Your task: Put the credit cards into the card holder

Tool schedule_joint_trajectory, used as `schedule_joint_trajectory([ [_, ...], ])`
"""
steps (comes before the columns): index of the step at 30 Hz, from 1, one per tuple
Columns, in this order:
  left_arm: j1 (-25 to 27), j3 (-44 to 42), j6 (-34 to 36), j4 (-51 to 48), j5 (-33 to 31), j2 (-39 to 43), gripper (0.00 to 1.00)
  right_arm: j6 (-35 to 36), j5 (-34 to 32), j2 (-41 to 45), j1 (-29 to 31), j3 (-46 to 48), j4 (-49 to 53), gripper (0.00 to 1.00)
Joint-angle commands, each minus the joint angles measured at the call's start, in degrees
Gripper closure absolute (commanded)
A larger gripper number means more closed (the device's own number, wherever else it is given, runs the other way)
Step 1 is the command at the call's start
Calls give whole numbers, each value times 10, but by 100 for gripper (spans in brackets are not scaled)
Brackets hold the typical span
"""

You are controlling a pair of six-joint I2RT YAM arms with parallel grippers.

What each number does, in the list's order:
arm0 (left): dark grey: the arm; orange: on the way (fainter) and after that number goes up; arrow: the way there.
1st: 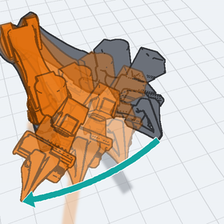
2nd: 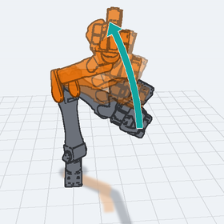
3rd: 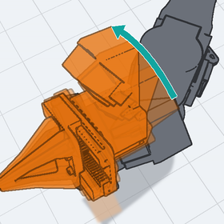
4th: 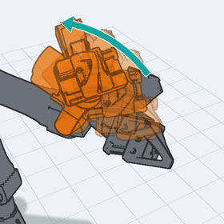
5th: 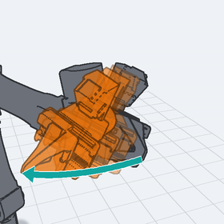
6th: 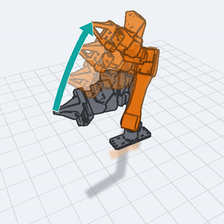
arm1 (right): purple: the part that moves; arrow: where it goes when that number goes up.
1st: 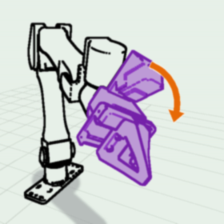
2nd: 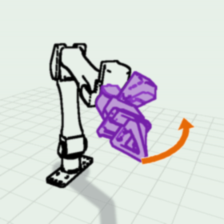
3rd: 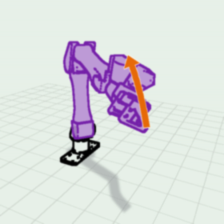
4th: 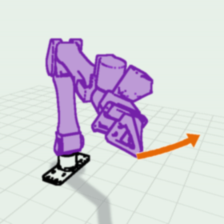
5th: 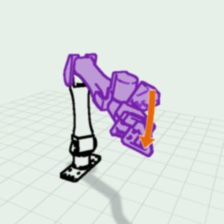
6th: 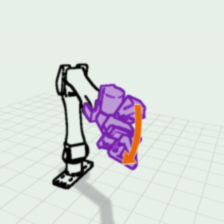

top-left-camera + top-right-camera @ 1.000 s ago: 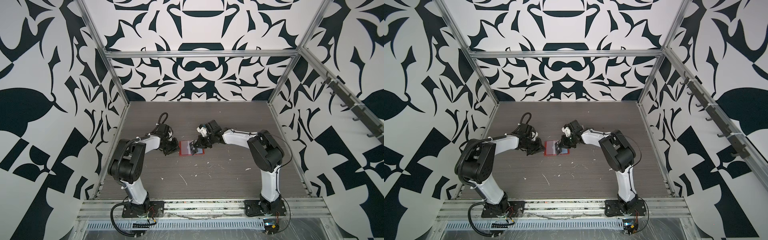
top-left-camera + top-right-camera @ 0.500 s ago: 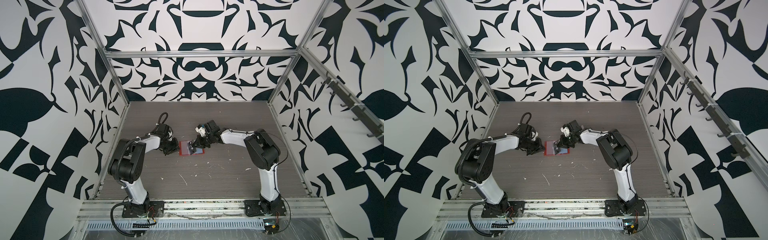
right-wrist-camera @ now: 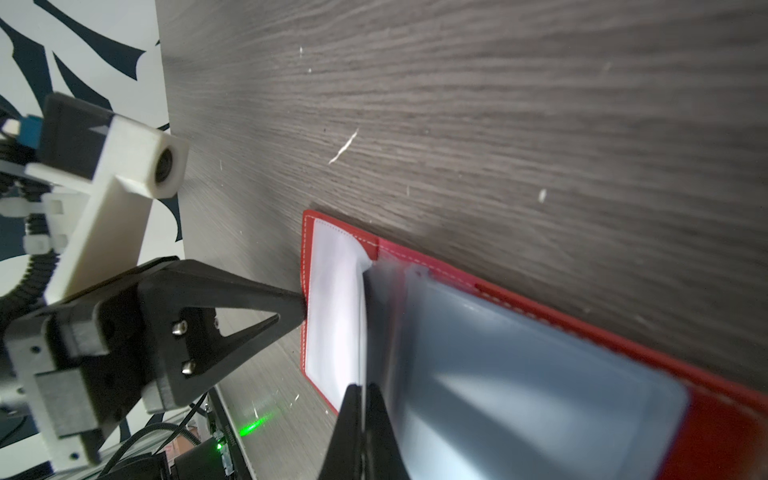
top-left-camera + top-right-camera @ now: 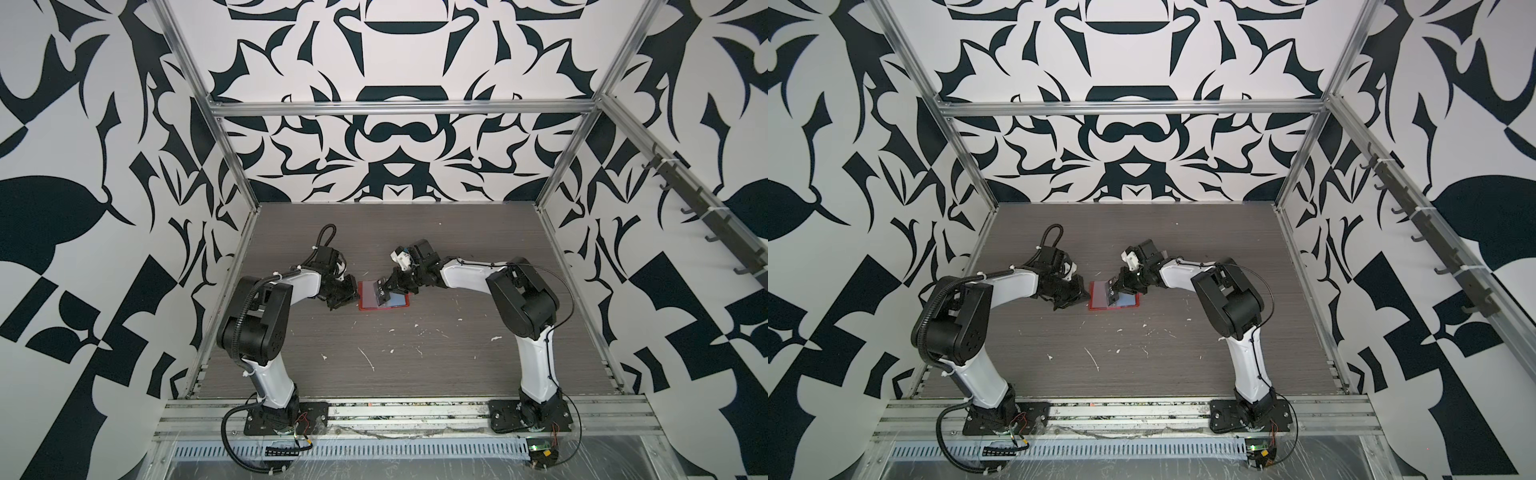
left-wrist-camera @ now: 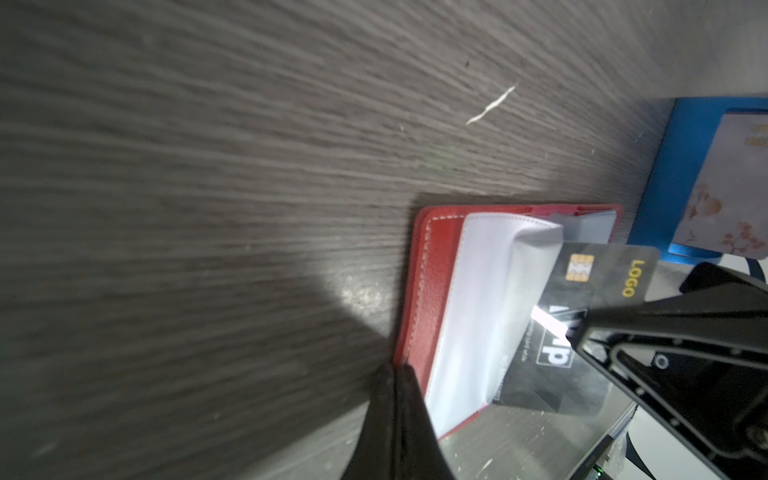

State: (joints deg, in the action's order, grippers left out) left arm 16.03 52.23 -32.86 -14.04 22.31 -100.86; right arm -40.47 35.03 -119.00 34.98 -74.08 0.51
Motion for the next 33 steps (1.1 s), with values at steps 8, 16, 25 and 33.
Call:
schedule_joint_trajectory([
  [8,0,-12,9,-39,-34,-27,100,0,-16,-7,3,7,-22,100],
  [16,-1,-15,7,-36,-29,-23,100,-1,-17,-7,3,31,-30,100],
  [25,0,-20,6,-31,-19,-15,100,3,-29,-8,5,32,-17,89],
  [33,0,-23,6,-29,-16,-10,100,51,-91,8,16,4,69,68],
])
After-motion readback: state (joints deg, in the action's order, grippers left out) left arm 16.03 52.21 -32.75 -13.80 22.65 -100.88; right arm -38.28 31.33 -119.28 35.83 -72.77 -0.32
